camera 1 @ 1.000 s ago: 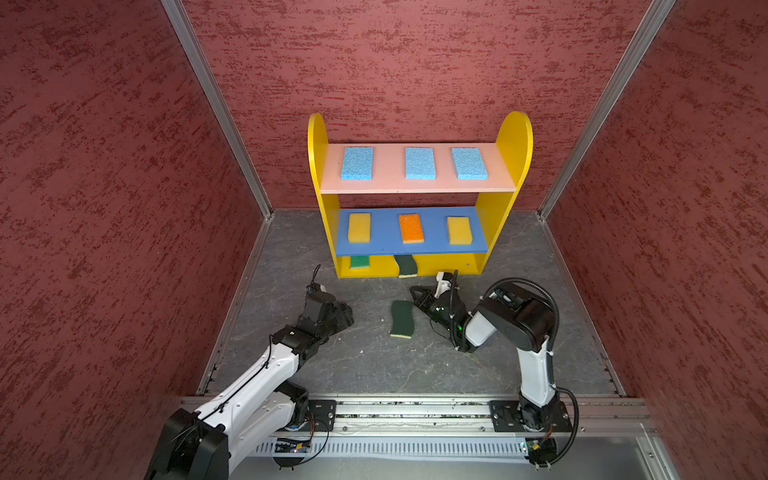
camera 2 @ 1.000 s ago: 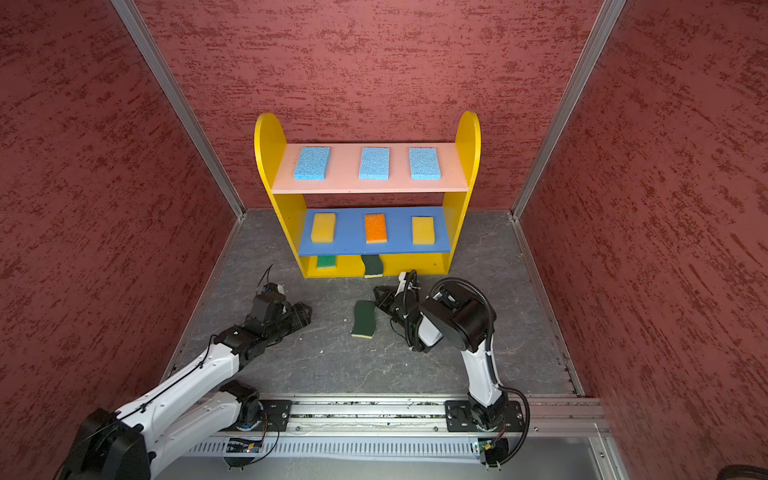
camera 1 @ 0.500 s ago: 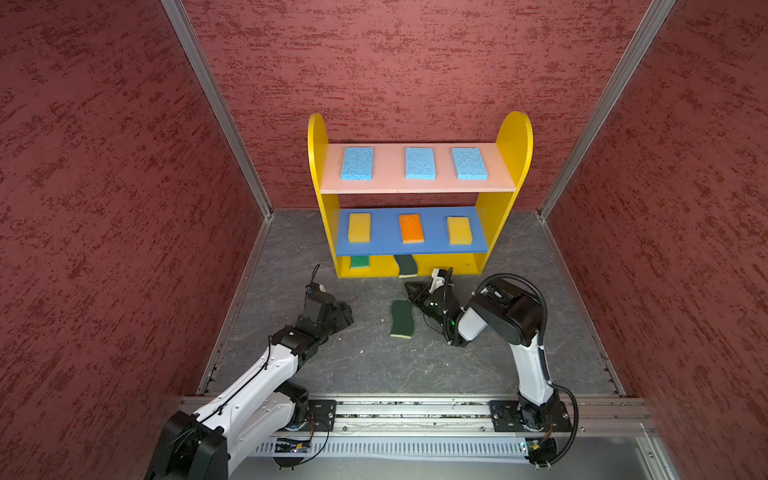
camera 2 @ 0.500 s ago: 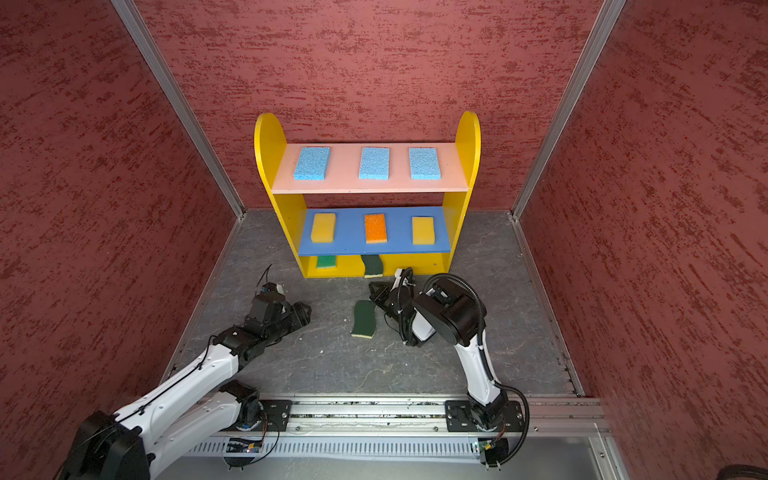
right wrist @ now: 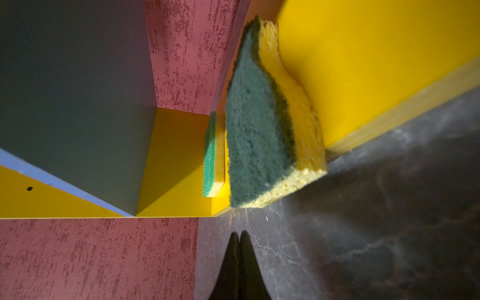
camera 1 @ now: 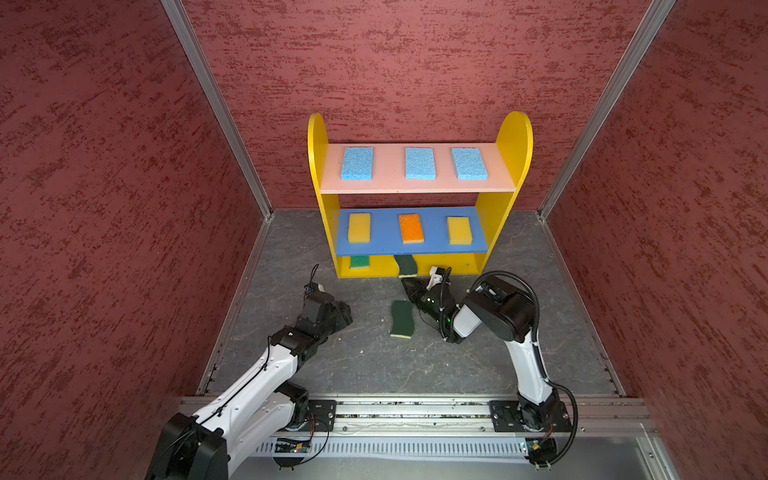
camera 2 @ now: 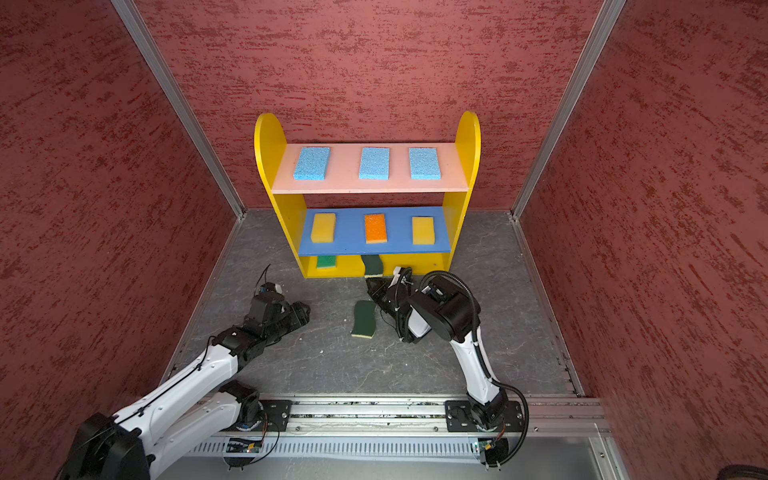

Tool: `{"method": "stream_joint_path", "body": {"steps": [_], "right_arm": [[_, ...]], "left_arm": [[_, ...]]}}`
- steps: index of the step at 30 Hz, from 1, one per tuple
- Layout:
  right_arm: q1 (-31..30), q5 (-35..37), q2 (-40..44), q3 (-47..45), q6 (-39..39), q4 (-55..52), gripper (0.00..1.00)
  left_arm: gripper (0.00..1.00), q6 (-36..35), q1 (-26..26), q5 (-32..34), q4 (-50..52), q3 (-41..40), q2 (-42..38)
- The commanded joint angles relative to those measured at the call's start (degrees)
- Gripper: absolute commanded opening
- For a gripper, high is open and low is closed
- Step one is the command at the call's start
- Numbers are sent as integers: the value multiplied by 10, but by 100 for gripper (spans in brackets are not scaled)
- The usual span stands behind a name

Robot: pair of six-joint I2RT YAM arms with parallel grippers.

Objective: Arrange cleaning sponges on a shelf
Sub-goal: Place the cleaning sponge at the shelf.

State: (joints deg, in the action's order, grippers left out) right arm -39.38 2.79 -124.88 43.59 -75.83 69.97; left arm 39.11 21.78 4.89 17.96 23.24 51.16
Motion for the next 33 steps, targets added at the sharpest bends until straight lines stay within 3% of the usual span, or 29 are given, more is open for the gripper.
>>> {"method": "stream_joint_path", "body": {"steps": [1, 11, 33], "right_arm": [[-5, 27, 9, 8, -7, -60, 0], [-9, 43, -21, 21, -56, -54, 0], [-11, 63, -52, 62, -73, -68, 0]], "left_arm": [[74, -6, -4, 10, -6, -2, -11], [74, -5, -9, 19, 19, -4, -42], [74, -2, -15, 13, 15, -6, -27]]}}
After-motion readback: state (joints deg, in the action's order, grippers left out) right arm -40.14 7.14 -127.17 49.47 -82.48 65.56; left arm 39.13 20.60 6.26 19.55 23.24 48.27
